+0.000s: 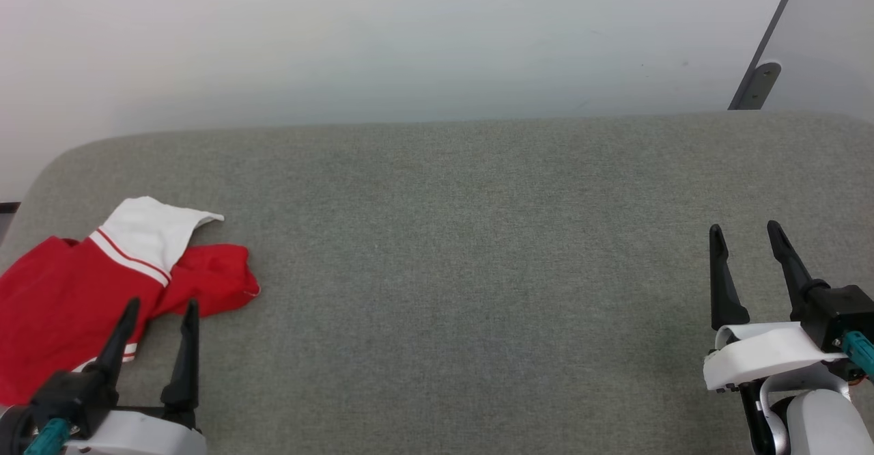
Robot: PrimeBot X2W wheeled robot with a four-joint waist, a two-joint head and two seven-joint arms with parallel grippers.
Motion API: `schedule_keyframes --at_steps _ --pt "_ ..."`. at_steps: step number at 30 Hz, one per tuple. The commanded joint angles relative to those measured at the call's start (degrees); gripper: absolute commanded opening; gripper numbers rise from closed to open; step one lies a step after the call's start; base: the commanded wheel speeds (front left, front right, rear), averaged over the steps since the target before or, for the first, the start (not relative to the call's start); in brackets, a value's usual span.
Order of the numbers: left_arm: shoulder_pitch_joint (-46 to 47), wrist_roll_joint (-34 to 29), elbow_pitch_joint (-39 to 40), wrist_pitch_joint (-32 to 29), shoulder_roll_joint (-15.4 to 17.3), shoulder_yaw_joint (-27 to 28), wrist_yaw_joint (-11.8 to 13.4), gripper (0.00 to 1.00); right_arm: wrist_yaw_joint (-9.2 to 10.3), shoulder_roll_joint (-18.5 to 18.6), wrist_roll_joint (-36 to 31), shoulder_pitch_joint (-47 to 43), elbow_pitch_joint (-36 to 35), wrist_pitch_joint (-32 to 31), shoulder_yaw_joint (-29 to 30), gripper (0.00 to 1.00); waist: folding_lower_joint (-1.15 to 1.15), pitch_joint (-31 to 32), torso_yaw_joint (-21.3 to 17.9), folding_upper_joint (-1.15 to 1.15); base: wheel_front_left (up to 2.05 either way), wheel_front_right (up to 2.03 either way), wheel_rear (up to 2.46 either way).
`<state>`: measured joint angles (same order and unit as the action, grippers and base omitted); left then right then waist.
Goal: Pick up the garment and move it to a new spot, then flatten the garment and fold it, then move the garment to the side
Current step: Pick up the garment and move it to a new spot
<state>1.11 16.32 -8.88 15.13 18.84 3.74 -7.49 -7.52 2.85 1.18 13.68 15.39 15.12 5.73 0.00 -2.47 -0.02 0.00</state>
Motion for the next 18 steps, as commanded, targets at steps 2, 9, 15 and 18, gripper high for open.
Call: schedule_keyframes --at_steps 2,9,15,18 --pt "0.1 0.6 -0.1 0.0 0.2 -0.2 0.0 1.00 0.05 0.1 0.3 -0.1 0.0 0.1 0.0 1.00 0.00 0.0 0.0 0.00 0.00 0.00 0.00" --pt "1.2 1.7 -0.8 0.0 0.0 -0.6 0.0 1.00 0.05 0.0 1.1 -0.6 -0.3 0.1 0.3 1.00 0.00 0.0 2.5 0.00 0.00 0.00 0.00" --pt "2.1 1.4 -2.2 0.0 -0.2 -1.5 0.0 1.00 0.05 0.0 0.7 -0.9 0.5 0.1 0.5 1.00 0.00 0.7 8.8 0.00 0.00 0.00 0.00" --pt "2.2 0.8 -3.1 0.0 -1.0 -1.4 0.0 1.00 0.05 0.0 0.6 -0.6 1.4 0.1 0.0 1.00 0.00 1.2 12.6 0.00 0.00 0.00 0.00"
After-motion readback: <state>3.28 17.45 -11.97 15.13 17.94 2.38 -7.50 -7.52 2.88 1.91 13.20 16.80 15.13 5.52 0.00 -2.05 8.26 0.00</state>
